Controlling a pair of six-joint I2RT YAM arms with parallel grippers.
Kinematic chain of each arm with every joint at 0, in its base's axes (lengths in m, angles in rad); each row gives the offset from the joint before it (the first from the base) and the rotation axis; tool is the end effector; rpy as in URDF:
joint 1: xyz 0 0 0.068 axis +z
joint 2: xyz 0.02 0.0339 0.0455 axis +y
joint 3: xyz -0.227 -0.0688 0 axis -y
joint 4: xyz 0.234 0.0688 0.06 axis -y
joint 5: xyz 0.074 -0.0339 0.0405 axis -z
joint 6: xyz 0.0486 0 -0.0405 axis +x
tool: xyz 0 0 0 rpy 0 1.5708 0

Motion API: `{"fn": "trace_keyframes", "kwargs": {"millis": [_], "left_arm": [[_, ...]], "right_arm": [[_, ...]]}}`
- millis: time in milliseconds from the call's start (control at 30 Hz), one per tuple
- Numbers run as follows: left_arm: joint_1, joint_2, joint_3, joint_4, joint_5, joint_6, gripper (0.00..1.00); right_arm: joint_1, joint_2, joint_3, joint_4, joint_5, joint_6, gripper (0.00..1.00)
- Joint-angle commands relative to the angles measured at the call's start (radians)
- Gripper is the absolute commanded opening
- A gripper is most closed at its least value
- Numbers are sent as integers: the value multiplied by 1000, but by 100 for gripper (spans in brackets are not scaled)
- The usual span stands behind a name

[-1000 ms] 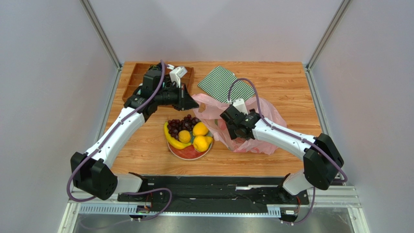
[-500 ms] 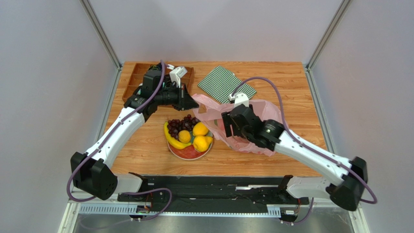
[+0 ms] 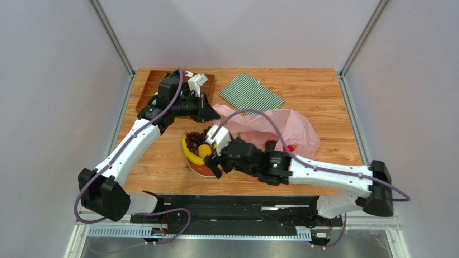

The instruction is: Place the fruits into the plastic bag

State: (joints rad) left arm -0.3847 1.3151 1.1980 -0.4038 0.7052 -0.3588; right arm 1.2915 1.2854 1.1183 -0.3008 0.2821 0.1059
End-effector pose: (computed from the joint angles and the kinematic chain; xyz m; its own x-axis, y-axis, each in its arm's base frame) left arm 0.2647 -0.1411 0.3101 -0.7153 0.0011 -0.6989 0.5935 0.5289 -0.6066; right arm 0.0970 0.2890 0.2971 -0.2140 -0.3779 -0.9008 -0.8368 0.5466 -0.0305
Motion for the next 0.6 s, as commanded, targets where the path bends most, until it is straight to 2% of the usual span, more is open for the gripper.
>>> {"fn": "trace_keyframes", "kwargs": {"millis": [0, 300, 567], "left_arm": [[-3, -2, 31, 10, 8, 0, 0], [-3, -5, 31, 8, 5, 1, 0], [-3, -7, 32, 6, 5, 3, 0]], "right_arm": [[60, 141, 123, -47, 34, -80, 78], [48, 415, 255, -202, 229, -19, 84], [-3, 480, 235, -228, 304, 15, 88]]}}
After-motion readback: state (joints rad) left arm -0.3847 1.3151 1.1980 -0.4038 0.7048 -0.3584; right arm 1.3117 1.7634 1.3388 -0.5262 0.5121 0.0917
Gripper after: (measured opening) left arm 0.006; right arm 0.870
